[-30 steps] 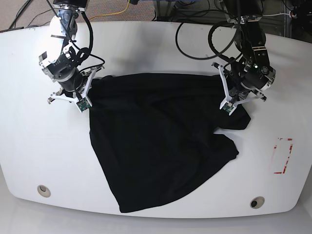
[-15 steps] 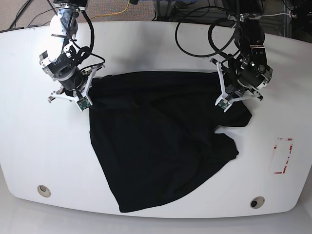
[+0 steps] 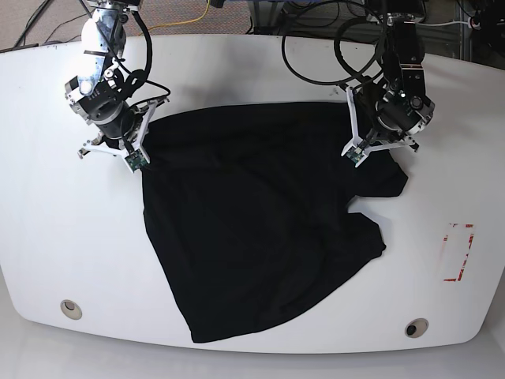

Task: Layout the t-shirt on the table in an organized manner, then fold the t-shirt properly
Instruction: 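Lower the t-shirt onto the table with both grippers, then release the left gripper and regrasp the t-shirt edge further along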

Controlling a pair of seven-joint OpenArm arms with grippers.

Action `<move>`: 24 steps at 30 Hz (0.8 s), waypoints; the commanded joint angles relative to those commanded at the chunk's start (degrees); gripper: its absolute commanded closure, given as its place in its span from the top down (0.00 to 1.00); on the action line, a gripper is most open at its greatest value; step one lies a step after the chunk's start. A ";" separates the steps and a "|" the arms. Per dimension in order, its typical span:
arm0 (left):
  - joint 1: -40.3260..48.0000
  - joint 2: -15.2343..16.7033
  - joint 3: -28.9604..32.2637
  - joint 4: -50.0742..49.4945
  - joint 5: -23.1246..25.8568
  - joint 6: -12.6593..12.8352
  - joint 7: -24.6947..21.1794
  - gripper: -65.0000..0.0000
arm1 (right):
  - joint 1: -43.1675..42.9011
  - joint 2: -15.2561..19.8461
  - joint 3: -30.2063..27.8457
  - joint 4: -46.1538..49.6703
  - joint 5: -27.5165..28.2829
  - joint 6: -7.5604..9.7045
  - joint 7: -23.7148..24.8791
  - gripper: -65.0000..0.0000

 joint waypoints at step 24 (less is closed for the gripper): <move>-21.19 0.09 -8.26 -0.35 0.00 0.00 0.00 0.41 | 0.00 -1.05 -0.18 0.00 0.00 0.00 0.00 0.00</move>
